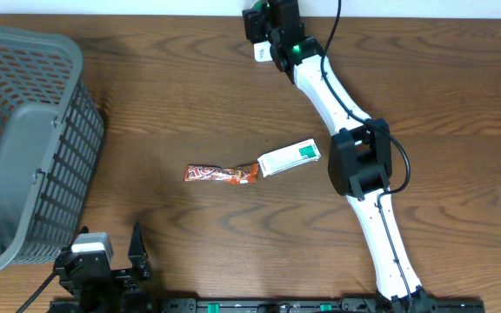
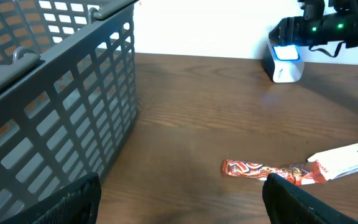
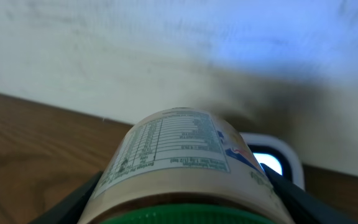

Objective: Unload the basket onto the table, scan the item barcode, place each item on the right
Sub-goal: 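Hold the bottle label against the white scanner, then carry the bottle right and set it down on the table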

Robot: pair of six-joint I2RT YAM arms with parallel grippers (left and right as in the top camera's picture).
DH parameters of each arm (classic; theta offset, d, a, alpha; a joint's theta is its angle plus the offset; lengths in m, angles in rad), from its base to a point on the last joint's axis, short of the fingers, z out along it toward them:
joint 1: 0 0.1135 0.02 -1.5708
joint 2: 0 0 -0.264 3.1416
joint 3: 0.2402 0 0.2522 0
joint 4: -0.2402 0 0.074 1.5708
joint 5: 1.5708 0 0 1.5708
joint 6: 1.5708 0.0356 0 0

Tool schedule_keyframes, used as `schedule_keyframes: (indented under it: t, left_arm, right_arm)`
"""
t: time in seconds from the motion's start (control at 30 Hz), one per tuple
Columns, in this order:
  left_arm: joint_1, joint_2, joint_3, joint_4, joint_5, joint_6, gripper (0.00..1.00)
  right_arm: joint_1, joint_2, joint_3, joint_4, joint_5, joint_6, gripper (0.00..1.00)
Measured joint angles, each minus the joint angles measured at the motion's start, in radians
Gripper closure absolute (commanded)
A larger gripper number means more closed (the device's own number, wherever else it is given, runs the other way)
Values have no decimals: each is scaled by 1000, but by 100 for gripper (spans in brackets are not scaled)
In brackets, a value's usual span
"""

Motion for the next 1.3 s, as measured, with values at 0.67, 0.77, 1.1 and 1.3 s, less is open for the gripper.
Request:
schedule_keyframes:
  t: [0.67, 0.77, 1.1, 1.3]
  left_arm:
    - [0, 0, 0, 0, 0, 0, 16]
    - [0, 0, 0, 0, 0, 0, 16]
    - [0, 0, 0, 0, 0, 0, 16]
    - [0, 0, 0, 0, 0, 0, 16]
  right_arm:
    - [-23, -66, 0, -301, 44, -15, 35]
    - [-35, -153, -2, -486, 42, -22, 30]
    - [-243, -440, 35, -1019, 60, -50, 33]
    - [-458, -372, 26, -1120, 74, -45, 35]
